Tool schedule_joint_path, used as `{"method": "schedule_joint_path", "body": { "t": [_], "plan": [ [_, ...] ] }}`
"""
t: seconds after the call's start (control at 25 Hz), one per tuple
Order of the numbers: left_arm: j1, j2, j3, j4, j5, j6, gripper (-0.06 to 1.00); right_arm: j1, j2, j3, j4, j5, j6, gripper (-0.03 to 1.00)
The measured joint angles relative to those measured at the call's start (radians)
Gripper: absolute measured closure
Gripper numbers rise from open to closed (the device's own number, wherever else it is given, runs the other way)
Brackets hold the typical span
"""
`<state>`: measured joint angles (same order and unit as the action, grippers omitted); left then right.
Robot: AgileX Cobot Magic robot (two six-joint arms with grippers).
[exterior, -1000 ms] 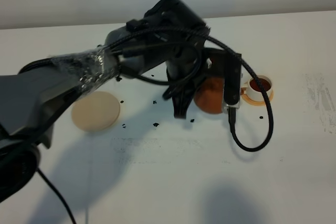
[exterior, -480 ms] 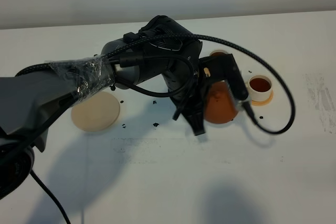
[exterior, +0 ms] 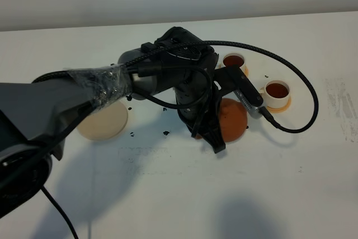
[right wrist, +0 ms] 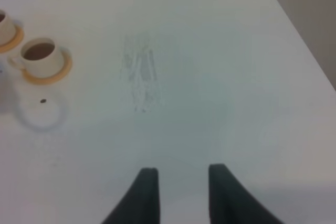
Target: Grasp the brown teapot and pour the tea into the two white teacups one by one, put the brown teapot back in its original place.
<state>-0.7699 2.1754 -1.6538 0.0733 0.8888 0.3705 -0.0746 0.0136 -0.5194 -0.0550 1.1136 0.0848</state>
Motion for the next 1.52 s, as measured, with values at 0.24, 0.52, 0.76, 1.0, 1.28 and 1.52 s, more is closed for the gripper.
{"method": "schedule_joint_path", "body": {
  "t": [0.24,0.52,0.76,1.0,1.28,1.52],
  "plan": [
    [0.0,0.022,0.0,-0.009,-0.006,-0.023,0.85,0.0,0.0,0.0,0.0,0.0,0.0,0.74],
    [0.0,-0.054,0.018,0.001,0.033,-0.036,0.85,0.0,0.0,0.0,0.0,0.0,-0.001,0.74],
    [0.056,-0.186,0.167,0.011,0.012,-0.051,0.85,0.0,0.0,0.0,0.0,0.0,-0.001,0.74],
    [0.166,-0.334,0.356,0.036,-0.03,-0.107,0.85,0.0,0.0,0.0,0.0,0.0,0.0,0.74],
    [0.294,-0.432,0.393,0.043,0.012,-0.223,0.85,0.0,0.0,0.0,0.0,0.0,0.0,0.74],
    [0.403,-0.517,0.512,0.019,0.017,-0.233,0.85,0.0,0.0,0.0,0.0,0.0,0.0,0.74]
  ]
}}
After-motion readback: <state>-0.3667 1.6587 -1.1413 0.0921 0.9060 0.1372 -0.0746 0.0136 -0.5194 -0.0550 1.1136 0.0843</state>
